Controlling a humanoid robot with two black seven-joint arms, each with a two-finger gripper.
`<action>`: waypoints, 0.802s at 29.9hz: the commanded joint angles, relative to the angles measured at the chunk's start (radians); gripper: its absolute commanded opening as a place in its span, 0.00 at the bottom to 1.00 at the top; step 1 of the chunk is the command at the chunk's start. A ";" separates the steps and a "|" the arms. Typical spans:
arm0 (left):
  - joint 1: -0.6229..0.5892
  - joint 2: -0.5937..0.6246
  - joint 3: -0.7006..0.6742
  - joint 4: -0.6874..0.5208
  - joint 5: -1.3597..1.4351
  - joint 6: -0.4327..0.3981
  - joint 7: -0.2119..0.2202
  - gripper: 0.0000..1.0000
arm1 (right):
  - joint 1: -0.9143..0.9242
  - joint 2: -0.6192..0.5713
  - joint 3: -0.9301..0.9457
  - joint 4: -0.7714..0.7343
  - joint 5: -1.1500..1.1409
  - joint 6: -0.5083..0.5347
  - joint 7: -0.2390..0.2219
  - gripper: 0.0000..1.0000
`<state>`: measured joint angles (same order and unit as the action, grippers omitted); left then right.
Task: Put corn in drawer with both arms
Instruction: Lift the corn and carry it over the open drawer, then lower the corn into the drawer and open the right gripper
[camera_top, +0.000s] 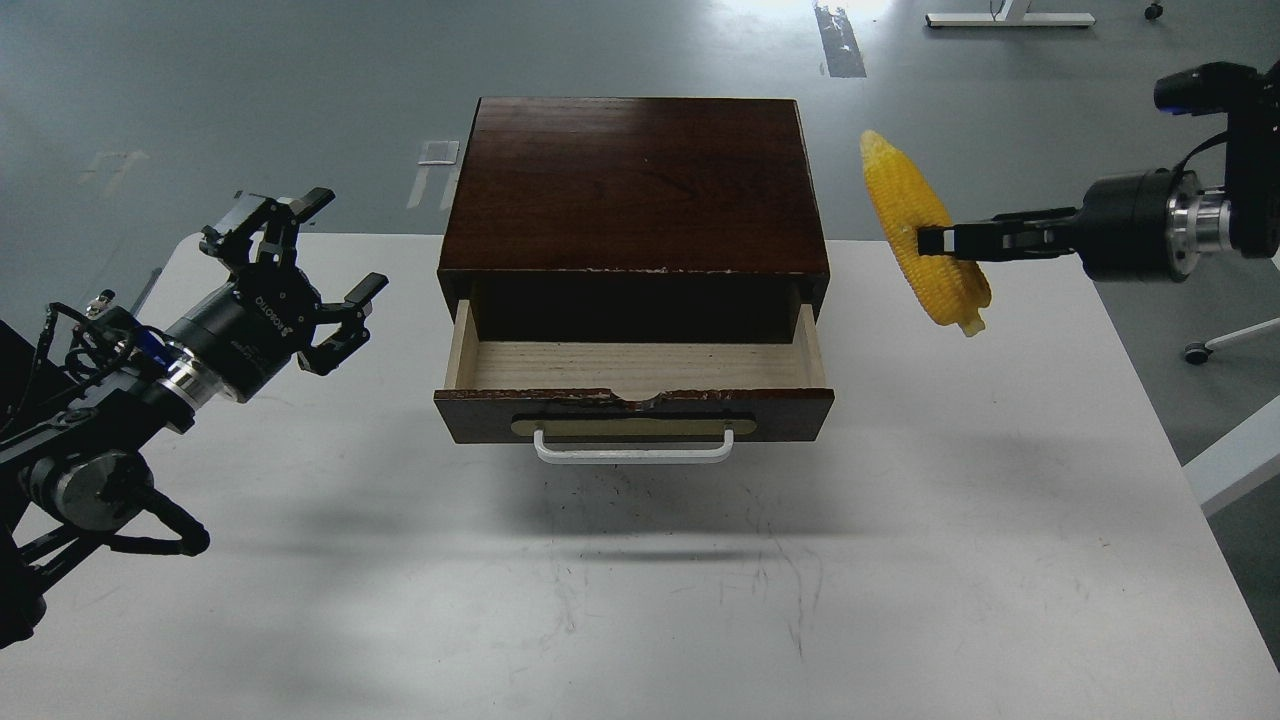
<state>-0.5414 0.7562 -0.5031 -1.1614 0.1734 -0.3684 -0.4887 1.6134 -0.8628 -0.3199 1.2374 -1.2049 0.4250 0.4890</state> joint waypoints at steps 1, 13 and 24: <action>0.000 0.002 -0.002 0.000 0.000 0.000 0.000 0.99 | 0.186 0.122 -0.134 0.007 -0.042 0.011 0.000 0.03; 0.000 0.006 -0.012 0.000 0.000 0.002 0.000 0.99 | 0.333 0.539 -0.257 -0.010 -0.266 -0.058 0.000 0.03; 0.000 0.012 -0.014 -0.001 0.000 0.002 0.000 0.99 | 0.330 0.670 -0.315 -0.044 -0.305 -0.121 0.000 0.30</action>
<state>-0.5417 0.7672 -0.5169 -1.1628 0.1734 -0.3666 -0.4887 1.9473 -0.2068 -0.6252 1.1962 -1.5140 0.3069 0.4888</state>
